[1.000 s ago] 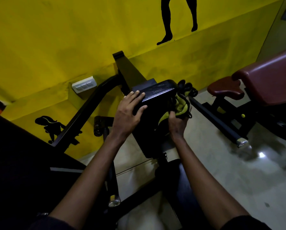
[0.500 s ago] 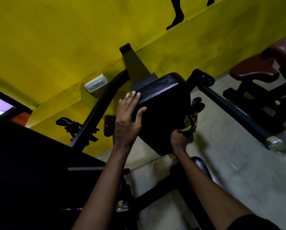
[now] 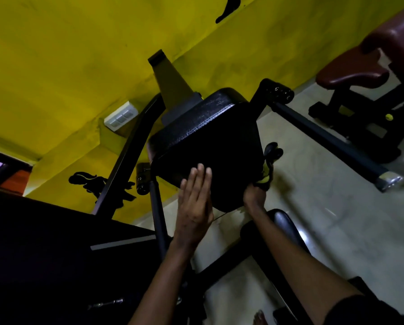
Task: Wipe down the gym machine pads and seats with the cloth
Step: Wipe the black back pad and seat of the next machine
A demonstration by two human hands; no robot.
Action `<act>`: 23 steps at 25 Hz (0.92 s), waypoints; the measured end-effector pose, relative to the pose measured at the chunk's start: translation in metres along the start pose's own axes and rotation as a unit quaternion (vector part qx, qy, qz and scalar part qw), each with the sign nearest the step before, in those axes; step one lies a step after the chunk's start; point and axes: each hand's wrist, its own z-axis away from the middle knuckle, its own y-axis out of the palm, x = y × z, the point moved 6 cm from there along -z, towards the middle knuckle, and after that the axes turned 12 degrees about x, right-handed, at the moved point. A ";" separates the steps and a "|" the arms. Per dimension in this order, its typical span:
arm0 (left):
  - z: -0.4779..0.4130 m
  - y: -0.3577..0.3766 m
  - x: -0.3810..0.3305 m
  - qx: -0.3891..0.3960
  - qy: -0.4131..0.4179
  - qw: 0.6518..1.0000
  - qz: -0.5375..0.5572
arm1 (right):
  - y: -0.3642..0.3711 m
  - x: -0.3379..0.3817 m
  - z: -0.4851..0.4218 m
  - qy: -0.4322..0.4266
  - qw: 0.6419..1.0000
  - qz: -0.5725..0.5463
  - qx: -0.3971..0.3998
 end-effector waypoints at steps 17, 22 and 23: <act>0.015 0.113 0.019 0.123 0.007 0.974 -0.189 | 0.023 -0.097 -0.045 0.054 0.997 -0.044 -0.011; 0.014 0.119 0.022 0.099 0.008 0.976 -0.195 | 0.017 -0.122 -0.094 0.086 0.982 -0.169 0.005; 0.014 0.119 0.022 0.093 0.011 0.975 -0.203 | 0.011 -0.132 -0.110 0.082 0.972 -0.219 -0.001</act>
